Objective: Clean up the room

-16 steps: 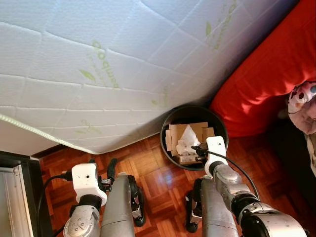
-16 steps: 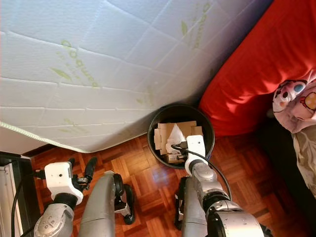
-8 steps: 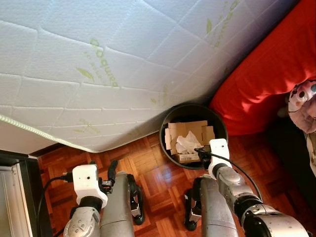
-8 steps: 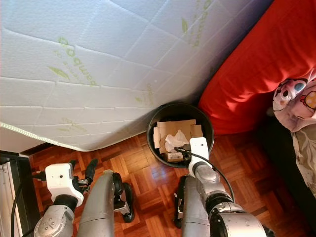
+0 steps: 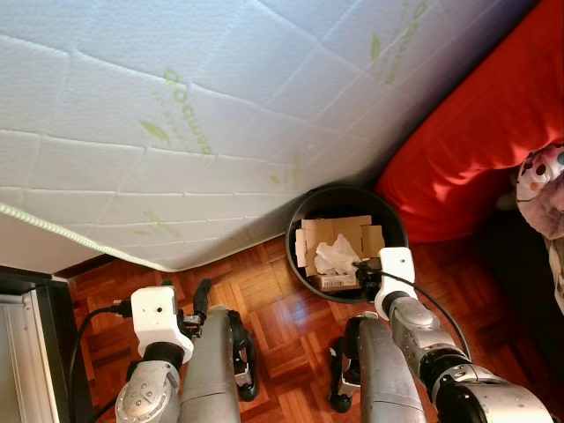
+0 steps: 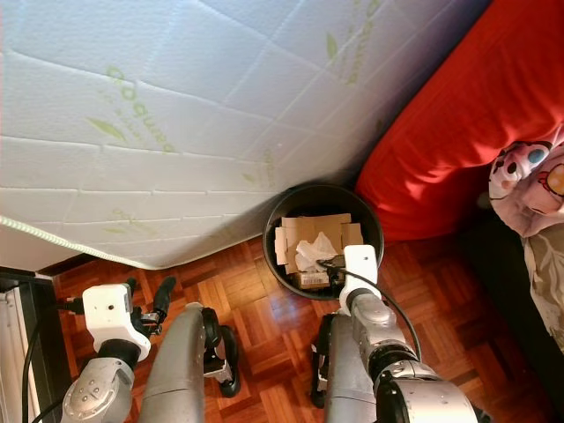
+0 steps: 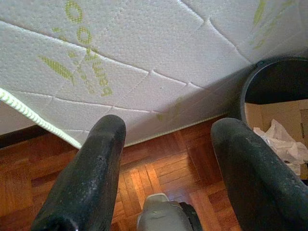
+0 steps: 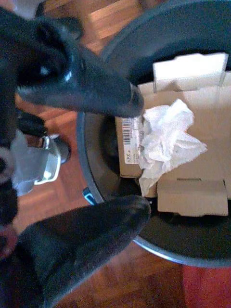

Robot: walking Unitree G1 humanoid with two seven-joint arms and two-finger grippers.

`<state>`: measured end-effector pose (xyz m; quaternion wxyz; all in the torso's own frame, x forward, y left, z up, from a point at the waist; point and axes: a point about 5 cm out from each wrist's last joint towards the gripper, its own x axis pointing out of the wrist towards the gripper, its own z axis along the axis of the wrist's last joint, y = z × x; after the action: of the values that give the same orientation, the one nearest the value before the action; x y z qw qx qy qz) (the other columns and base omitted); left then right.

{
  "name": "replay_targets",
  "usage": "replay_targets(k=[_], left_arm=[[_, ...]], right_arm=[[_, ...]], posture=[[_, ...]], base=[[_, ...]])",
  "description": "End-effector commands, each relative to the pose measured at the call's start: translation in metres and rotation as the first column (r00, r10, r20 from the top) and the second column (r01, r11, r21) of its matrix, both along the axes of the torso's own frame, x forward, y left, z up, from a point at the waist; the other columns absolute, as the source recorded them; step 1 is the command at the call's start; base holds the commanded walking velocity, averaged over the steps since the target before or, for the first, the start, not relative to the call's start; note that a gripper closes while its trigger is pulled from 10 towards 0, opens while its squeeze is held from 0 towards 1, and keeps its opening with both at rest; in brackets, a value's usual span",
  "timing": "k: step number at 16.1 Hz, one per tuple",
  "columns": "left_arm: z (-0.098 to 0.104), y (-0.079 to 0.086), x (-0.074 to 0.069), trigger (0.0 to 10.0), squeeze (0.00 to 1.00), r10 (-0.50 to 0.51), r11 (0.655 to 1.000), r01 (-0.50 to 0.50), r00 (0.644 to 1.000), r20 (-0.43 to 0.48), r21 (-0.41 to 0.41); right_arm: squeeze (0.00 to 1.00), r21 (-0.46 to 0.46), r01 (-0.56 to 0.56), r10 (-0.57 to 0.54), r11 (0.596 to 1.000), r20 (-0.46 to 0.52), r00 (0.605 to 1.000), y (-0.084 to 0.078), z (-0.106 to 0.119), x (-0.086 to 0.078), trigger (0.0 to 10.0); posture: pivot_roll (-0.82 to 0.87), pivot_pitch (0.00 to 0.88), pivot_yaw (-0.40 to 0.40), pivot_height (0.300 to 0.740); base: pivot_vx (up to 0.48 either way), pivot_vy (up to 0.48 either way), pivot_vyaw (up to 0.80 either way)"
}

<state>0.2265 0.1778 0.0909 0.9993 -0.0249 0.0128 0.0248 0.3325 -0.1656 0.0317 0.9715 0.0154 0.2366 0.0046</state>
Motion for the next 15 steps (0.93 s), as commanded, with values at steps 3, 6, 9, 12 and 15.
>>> replay_targets(k=[3, 6, 9, 12, 15], left_arm=[[-0.017, 0.006, -0.003, 10.0, 0.00, 0.005, 1.000, -0.004, 0.997, -0.080, 0.009], [-0.025, 0.008, 0.003, 10.0, 0.00, 0.002, 1.000, -0.002, 0.995, -0.101, 0.007], [-0.036, 0.009, 0.009, 10.0, 0.00, -0.004, 1.000, 0.006, 0.992, -0.128, 0.011], [-0.048, 0.014, 0.021, 10.0, 0.00, 0.016, 1.000, -0.017, 0.987, -0.161, -0.006], [-0.067, 0.015, 0.027, 10.0, 0.00, 0.018, 1.000, -0.019, 0.973, -0.232, 0.000]], right_arm=[[0.00, 0.045, 0.078, -0.077, 0.996, -0.040, 0.996, -0.008, -0.016, -0.014, 10.0], [0.00, 0.118, 0.180, -0.178, 0.976, -0.025, 0.984, -0.024, -0.026, -0.028, 10.0], [0.00, 0.161, 0.179, -0.180, 0.971, -0.007, 0.984, -0.029, -0.028, -0.033, 10.0], [0.00, 0.190, 0.184, -0.191, 0.964, 0.018, 0.981, -0.027, -0.028, -0.033, 10.0], [0.00, 0.189, 0.196, -0.190, 0.962, -0.051, 0.980, -0.022, -0.052, -0.059, 10.0]], posture=[[0.10, 0.487, 0.039, 0.627], [0.09, 0.455, 0.043, 0.627], [0.07, 0.411, 0.047, 0.637], [0.05, 0.344, 0.044, 0.667], [0.02, 0.302, 0.050, 0.702]], base=[[0.000, 0.000, 0.00], [0.000, 0.000, 0.00], [0.000, 0.000, 0.00], [0.000, 0.000, 0.00], [0.000, 0.000, 0.00]])
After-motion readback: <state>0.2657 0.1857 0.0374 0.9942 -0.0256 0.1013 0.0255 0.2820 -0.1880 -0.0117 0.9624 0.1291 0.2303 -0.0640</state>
